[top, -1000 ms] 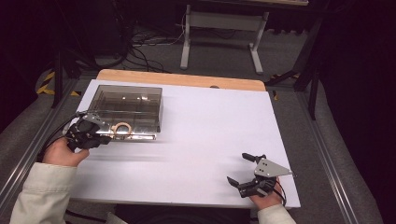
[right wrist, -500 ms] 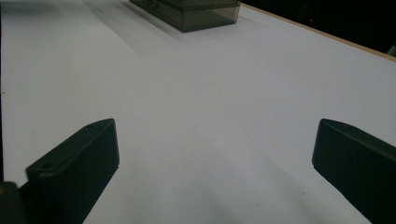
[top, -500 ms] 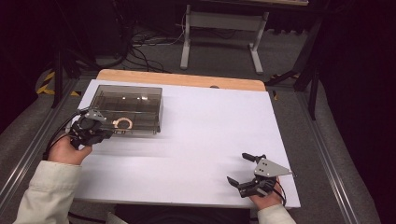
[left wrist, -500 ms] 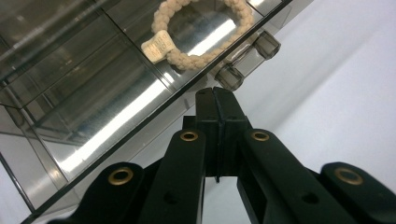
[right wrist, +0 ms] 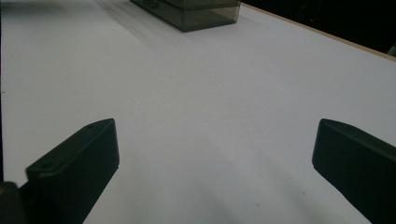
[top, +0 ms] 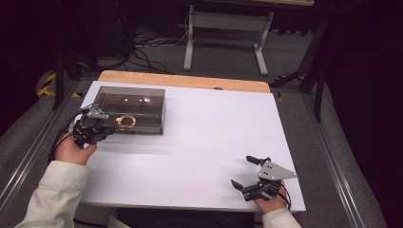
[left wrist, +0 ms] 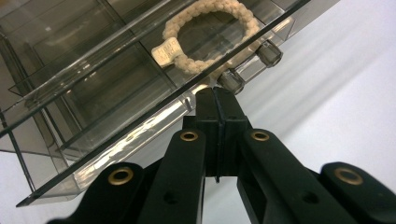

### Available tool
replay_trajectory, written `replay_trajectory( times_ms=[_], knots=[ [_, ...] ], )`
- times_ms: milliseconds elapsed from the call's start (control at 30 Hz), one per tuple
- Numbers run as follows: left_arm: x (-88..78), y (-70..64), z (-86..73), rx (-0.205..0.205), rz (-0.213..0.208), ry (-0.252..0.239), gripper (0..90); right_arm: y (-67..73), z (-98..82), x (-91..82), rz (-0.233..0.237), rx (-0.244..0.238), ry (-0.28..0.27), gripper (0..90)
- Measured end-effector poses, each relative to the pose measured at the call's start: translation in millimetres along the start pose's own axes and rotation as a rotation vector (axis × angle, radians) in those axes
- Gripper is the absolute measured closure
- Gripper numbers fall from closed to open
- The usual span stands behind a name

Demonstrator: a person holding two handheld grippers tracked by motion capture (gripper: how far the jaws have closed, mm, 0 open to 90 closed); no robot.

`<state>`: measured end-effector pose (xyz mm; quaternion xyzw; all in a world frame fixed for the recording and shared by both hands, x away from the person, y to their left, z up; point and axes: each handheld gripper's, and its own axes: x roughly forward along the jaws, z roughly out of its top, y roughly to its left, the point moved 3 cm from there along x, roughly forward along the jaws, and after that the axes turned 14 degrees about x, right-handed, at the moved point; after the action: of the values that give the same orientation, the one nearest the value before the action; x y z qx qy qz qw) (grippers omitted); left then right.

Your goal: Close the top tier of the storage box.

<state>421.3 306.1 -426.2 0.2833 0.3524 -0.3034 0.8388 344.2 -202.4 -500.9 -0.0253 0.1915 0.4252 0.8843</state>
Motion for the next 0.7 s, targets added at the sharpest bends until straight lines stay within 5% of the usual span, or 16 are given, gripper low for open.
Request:
replay_trajectory(
  times_ms=[700],
  knots=[
    [13.9, 13.2, 1.7, -0.062, 0.069, -0.042, 89.8, -0.1, -0.2, 0.5, -0.002, -0.005, 0.003, 1.3]
  ],
)
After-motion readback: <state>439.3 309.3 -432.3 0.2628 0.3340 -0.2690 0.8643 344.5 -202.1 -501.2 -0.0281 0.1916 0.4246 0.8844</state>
